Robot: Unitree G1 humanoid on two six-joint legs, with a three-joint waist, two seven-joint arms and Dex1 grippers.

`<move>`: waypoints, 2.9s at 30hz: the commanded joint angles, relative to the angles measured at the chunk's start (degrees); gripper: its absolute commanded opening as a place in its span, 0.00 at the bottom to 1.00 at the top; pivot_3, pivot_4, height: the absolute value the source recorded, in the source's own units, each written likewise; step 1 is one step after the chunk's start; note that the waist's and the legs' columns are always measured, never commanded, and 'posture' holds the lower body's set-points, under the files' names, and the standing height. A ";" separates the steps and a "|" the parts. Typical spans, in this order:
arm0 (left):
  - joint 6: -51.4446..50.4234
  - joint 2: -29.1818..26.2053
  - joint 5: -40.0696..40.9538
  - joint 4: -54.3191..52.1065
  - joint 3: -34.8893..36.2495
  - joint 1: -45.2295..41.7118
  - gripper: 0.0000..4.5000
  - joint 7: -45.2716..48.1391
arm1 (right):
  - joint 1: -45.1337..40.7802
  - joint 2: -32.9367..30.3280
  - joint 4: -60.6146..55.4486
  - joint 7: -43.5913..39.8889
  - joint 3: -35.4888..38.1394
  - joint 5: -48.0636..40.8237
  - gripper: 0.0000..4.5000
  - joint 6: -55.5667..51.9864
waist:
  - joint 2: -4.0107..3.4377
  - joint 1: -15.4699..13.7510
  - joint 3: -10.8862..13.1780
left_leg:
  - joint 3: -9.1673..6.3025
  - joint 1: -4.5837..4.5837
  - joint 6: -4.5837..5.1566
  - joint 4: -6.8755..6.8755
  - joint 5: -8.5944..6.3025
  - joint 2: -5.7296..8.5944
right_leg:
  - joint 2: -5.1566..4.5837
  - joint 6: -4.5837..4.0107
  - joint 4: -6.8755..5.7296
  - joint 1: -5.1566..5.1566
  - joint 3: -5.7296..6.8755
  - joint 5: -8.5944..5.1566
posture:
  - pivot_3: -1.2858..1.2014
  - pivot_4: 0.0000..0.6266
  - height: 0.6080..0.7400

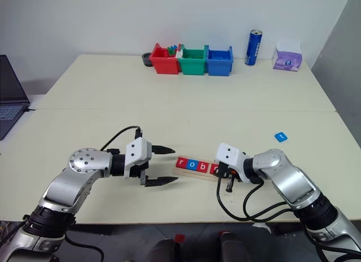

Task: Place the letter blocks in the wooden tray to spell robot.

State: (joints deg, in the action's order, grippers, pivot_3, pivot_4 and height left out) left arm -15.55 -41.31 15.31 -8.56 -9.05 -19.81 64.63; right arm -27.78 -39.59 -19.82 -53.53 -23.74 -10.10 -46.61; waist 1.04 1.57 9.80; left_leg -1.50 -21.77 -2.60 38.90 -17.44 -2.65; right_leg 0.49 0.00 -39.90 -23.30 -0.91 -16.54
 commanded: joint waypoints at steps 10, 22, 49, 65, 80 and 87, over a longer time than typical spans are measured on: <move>0.96 -0.64 0.37 -1.05 1.25 -0.23 1.00 0.40 | -1.09 -5.50 -1.53 -1.78 1.15 1.25 0.00 2.78 | 0.00 -0.01 0.00 | 0.01 0.00 0.00 0.00 0.00 0.01 | -0.01 0.00 0.00 0.00 0.00 0.00 | 0.52 0.24 1.00; 0.79 -1.38 0.66 -1.32 2.22 0.86 1.00 0.32 | -2.33 -4.78 2.57 -2.83 -1.43 5.44 0.00 6.76 | 0.00 0.07 0.00 | 0.01 0.00 0.00 0.00 0.00 -0.01 | 0.00 0.00 0.00 -0.01 0.00 0.00 | 0.52 0.24 1.00; 1.45 -1.24 0.32 -1.06 2.52 1.63 1.00 -0.23 | -4.94 -0.01 5.03 -4.36 -2.84 7.81 0.00 8.83 | 0.00 0.05 0.00 | 0.01 0.00 0.00 0.00 0.00 -0.01 | 0.00 -0.01 -0.01 -0.01 0.00 0.00 | 0.52 0.24 1.00; 1.65 -1.14 0.61 -0.53 2.43 1.21 1.00 0.38 | 10.65 -5.14 -14.24 -0.60 0.89 4.09 0.00 4.79 | -0.01 0.00 0.00 | 0.02 0.01 0.00 0.01 0.00 0.01 | -0.03 0.00 -0.03 0.00 0.01 -0.01 | 0.52 0.24 1.00; 0.75 -1.04 0.59 -1.27 2.33 0.41 1.00 0.77 | 9.82 -4.23 -5.25 2.28 1.44 6.42 0.00 8.40 | 0.01 0.05 0.00 | 0.02 0.04 0.00 0.01 0.00 0.00 | 0.01 0.00 -0.04 0.00 -0.01 -0.01 | 0.52 0.24 1.00; 0.83 -1.03 0.56 -1.15 2.37 0.25 1.00 0.83 | 9.00 -4.28 -3.95 2.44 1.93 6.27 0.00 8.84 | 0.01 0.04 0.00 | 0.01 0.03 0.00 0.01 0.00 0.00 | 0.01 0.00 -0.03 0.00 -0.01 -0.01 | 0.52 0.24 1.00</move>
State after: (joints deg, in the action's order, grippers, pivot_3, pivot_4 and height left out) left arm -14.90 -42.30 15.39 -8.46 -7.31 -18.65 65.58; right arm -18.49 -43.73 -24.22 -51.74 -23.44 -4.54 -37.82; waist 1.04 1.61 9.80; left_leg -1.49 -21.74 -2.61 38.91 -17.44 -2.64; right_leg 0.49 0.00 -39.94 -23.30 -0.91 -16.55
